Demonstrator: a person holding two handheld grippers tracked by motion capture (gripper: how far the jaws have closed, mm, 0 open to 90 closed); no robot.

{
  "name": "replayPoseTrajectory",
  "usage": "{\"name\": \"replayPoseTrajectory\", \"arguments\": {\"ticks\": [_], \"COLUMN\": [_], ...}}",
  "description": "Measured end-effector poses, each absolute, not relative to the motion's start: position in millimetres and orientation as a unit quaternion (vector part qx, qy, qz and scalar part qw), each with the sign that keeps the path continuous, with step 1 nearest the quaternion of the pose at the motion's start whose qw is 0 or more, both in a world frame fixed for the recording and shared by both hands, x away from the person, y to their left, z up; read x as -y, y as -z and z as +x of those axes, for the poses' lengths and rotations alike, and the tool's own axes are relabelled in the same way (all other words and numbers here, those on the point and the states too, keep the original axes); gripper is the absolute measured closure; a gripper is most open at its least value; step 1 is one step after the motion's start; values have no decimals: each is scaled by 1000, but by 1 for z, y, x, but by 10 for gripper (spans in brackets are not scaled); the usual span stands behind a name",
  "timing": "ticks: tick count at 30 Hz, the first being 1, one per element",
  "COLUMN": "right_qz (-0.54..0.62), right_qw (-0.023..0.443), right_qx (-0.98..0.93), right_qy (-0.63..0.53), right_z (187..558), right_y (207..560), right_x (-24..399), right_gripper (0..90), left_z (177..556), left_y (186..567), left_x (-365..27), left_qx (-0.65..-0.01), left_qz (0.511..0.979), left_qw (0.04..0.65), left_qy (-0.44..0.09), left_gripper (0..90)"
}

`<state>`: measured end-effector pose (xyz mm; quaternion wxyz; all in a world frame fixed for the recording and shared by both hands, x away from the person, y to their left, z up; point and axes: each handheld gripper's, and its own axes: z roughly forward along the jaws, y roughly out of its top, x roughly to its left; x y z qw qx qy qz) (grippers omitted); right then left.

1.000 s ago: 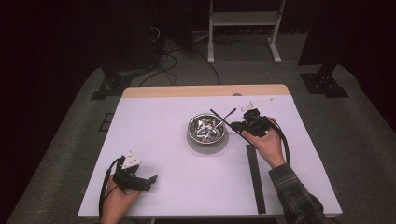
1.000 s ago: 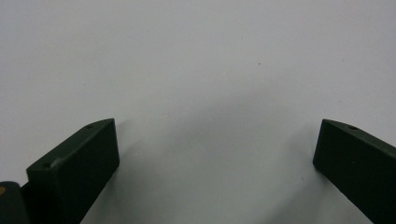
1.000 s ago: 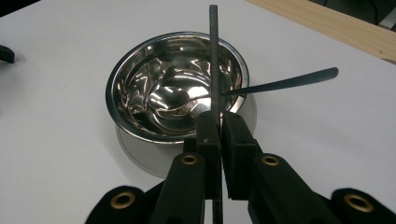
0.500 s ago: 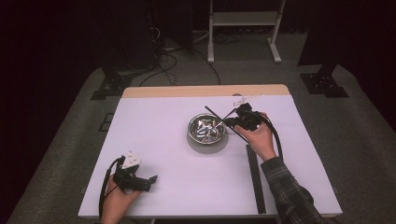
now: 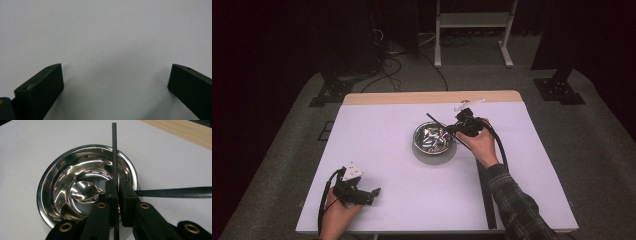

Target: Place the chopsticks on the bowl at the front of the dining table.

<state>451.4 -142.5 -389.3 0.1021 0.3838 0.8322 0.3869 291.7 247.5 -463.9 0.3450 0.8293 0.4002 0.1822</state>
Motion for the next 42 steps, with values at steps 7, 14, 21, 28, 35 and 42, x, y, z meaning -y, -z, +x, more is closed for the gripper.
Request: {"name": "replayPoseTrajectory", "arguments": {"ticks": [7,14,21,28,35,42], "right_qz": [386,388,390,391,391,388], "right_qw": [95,88,87,87,85,91], "right_qx": [-833,-833,-835,-836,-835,-834], "right_qy": [-385,-385,-378,-376,-378,-383], "right_z": [461,469,475,479,480,477], "right_y": [393,396,399,401,403,399], "right_x": [135,126,119,116,114,115], "right_gripper": [854,854,854,854,831,709], "left_z": [292,292,292,292,292,292], "left_y": [464,464,464,464,464,464], "left_x": [-248,-248,-248,-247,-247,-247], "left_qx": [-400,-400,-400,-400,-401,-400], "left_qz": [829,829,829,829,829,829], "left_qw": [345,345,346,346,346,346], "left_qy": [-182,-182,-182,-182,-182,-182], "left_gripper": [0,0,0,0,0,0]}}
